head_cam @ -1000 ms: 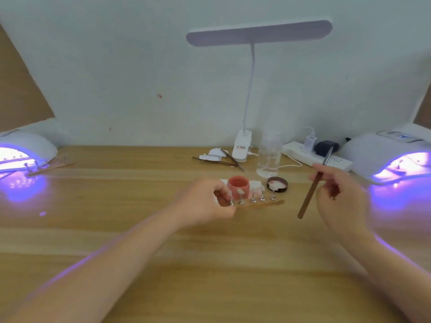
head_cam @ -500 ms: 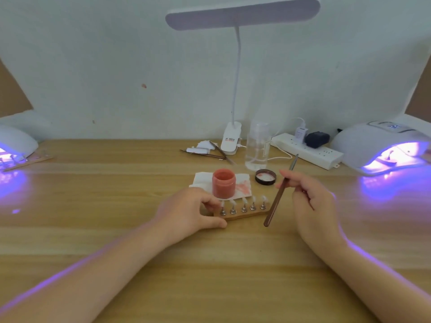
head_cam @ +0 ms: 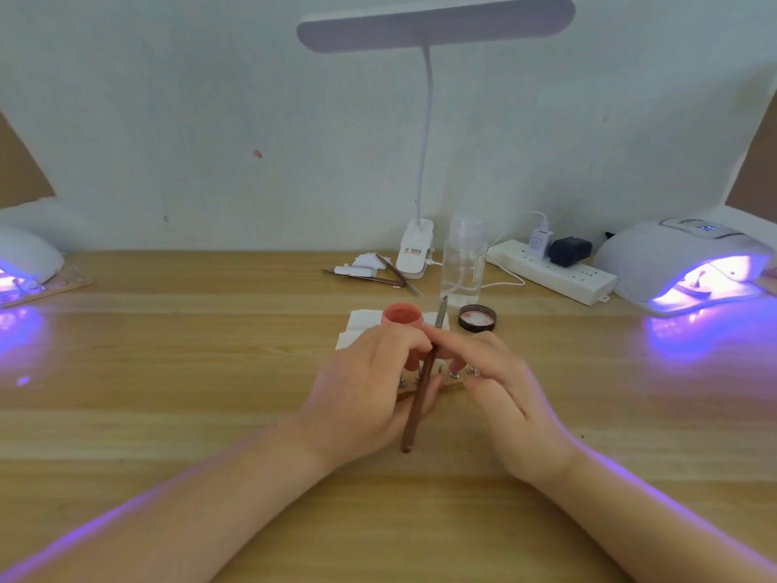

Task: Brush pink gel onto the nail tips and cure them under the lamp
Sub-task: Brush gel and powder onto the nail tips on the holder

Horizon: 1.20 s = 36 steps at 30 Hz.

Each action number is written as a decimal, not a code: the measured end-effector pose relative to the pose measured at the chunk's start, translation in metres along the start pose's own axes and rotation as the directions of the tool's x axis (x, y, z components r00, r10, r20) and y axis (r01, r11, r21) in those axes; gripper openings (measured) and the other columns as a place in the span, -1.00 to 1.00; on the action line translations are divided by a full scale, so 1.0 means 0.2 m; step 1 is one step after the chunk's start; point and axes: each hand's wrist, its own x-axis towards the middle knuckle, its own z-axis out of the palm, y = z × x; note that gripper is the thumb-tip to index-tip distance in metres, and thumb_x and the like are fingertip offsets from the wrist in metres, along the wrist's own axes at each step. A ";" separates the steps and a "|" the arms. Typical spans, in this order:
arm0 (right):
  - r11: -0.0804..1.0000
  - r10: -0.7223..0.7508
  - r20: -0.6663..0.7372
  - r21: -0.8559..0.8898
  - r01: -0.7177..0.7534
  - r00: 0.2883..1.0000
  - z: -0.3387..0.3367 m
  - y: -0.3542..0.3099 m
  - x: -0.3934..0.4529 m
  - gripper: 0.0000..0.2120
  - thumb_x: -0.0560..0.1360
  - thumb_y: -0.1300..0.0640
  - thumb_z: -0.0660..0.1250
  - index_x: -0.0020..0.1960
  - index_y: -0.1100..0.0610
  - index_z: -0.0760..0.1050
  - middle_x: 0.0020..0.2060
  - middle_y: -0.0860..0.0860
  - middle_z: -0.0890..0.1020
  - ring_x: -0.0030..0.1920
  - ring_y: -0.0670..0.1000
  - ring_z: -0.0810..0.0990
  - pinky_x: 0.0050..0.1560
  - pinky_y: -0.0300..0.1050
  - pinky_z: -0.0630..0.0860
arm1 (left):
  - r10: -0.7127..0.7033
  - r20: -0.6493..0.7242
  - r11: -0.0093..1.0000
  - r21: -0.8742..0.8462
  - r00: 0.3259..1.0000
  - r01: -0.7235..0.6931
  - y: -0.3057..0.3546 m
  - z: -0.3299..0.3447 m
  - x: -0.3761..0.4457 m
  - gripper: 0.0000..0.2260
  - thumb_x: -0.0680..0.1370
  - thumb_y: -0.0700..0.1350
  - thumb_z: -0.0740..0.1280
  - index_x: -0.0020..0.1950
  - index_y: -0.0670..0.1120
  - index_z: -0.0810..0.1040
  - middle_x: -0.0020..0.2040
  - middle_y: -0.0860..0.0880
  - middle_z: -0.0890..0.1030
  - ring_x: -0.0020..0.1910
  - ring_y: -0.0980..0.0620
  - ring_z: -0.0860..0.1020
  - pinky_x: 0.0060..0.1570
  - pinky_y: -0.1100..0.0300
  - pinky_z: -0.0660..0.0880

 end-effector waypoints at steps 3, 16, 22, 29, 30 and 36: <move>0.998 -0.041 0.067 -0.041 0.044 0.997 0.00 -0.01 0.01 -0.43 0.38 0.38 0.04 0.33 0.09 0.45 0.02 -0.07 0.63 0.04 -0.04 0.45 0.10 -0.24 0.33 | -0.032 -0.007 0.995 -0.096 0.999 0.031 0.02 0.01 0.00 -0.82 0.50 -0.07 0.27 0.05 -0.07 0.37 -0.19 0.17 0.43 -0.24 0.30 0.33 -0.26 0.46 0.30; 0.838 0.325 -0.136 -0.417 -0.352 0.936 -0.25 0.18 0.04 -0.59 0.38 0.04 0.40 0.21 -0.13 0.46 0.10 -0.27 0.46 0.22 -0.18 0.33 0.19 -0.31 0.23 | -0.337 -0.023 0.858 -0.418 0.941 0.297 -0.03 -0.03 -0.04 -0.56 0.50 -0.24 0.28 0.04 0.36 0.34 -0.11 0.36 0.54 -0.23 0.37 0.52 -0.28 0.57 0.38; 0.685 0.446 0.004 -0.646 -0.338 0.895 -0.20 0.26 0.04 -0.49 0.38 -0.26 0.33 0.26 -0.06 0.46 0.20 -0.10 0.45 0.27 -0.04 0.26 0.17 -0.23 0.15 | -0.393 -0.009 0.813 -0.470 0.919 0.343 -0.04 -0.03 -0.06 -0.67 0.49 -0.24 0.26 0.01 0.22 0.37 -0.20 0.29 0.56 -0.31 0.33 0.51 -0.33 0.54 0.37; 0.705 0.350 -0.041 -0.646 -0.292 0.936 -0.20 0.28 0.03 -0.60 0.37 -0.29 0.33 0.08 -0.08 0.58 0.05 -0.18 0.42 0.14 -0.14 0.24 0.13 -0.25 0.13 | -0.467 0.014 0.753 -0.519 0.884 0.405 -0.02 -0.04 -0.05 -0.81 0.47 -0.18 0.27 -0.02 0.10 0.39 -0.17 0.30 0.55 -0.29 0.32 0.48 -0.30 0.49 0.39; 0.703 0.344 -0.057 -0.646 -0.297 0.937 -0.20 0.28 0.03 -0.60 0.37 -0.28 0.33 0.08 -0.08 0.59 0.06 -0.18 0.43 0.14 -0.14 0.24 0.12 -0.25 0.12 | -0.470 0.016 0.749 -0.521 0.882 0.409 -0.02 -0.04 -0.05 -0.82 0.47 -0.18 0.26 -0.03 0.09 0.39 -0.17 0.31 0.55 -0.29 0.32 0.48 -0.30 0.49 0.40; 0.712 0.357 -0.080 -0.621 -0.327 0.931 -0.21 0.26 0.03 -0.52 0.36 -0.28 0.33 0.19 -0.07 0.57 0.13 -0.18 0.47 0.24 -0.08 0.25 0.18 -0.21 0.13 | -0.507 0.041 0.713 -0.541 0.861 0.446 -0.02 -0.04 -0.05 -0.83 0.49 -0.14 0.25 -0.02 0.13 0.42 -0.19 0.26 0.57 -0.30 0.28 0.50 -0.30 0.42 0.44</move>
